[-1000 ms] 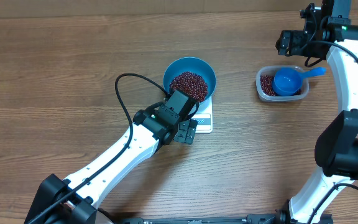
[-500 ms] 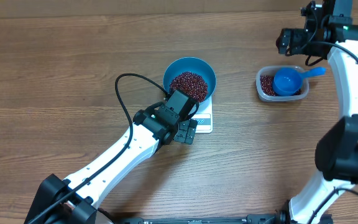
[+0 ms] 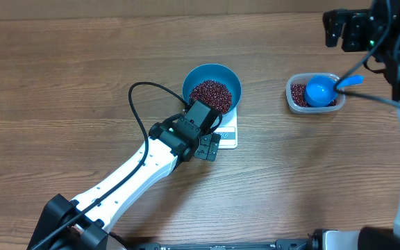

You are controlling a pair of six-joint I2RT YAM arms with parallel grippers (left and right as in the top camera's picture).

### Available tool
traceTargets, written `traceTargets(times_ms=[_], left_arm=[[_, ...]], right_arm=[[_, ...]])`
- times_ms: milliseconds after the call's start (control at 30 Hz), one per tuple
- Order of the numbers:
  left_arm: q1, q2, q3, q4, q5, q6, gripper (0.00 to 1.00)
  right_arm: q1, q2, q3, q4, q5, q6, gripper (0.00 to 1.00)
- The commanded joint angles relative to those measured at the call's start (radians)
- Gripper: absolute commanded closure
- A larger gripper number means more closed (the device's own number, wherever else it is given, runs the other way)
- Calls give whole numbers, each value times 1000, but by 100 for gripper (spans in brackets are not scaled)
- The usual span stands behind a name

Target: Scoop item into bowl and weigh 150g on scale

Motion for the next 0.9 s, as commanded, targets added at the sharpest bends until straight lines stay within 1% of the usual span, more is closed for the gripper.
traceTargets(times_ms=[0,300,433,600,733,867], left_arm=[[5,9,-6,4,-16,-21,0],[5,9,-6,4,-16,-21,0],[5,9,-6,4,-16,-21,0],[5,9,-6,4,-16,-21,0],[5,9,-6,4,-16,-21,0],[5,9,-6,4,-16,-21,0]], right_arm=[[-5,-87,4,3,-2,4,0],[-5,-276,-3,-23,-2,4,0],[-5,-356,-64,-21,-2,4,0],[-5,-455,-222,-13,-2,0,0],[-4,-523,-383,4,-2,0,0],[-4,-589,-586,122,-7,1,0]])
